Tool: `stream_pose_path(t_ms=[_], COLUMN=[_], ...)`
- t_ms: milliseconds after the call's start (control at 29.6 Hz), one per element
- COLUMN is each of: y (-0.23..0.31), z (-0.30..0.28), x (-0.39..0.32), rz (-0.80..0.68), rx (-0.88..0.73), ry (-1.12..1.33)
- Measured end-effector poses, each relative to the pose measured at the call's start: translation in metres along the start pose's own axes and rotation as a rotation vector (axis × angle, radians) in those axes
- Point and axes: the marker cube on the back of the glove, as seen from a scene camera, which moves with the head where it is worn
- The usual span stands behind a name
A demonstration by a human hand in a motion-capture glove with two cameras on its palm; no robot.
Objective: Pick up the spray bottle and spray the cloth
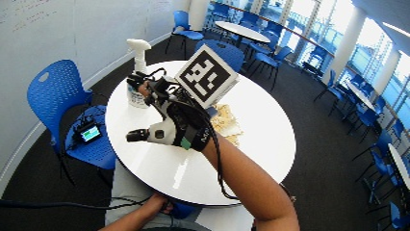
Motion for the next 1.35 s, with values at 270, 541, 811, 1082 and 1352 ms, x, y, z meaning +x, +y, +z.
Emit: stream_pose_path(t_ms=[270, 541, 811, 1082, 1352], y=[0.031, 0.025, 0.030, 0.034, 0.038], z=[0.022, 0.040, 0.056, 0.058, 0.057], x=[-0.037, -0.045, -0.044, -0.041, -0.036], rz=[-0.151, -0.198, -0.188, -0.175, -0.164], rx=[-0.094, -0.165, -0.221, -0.237, -0.237], ry=[0.034, 0.109, 0.142, 0.141, 0.136])
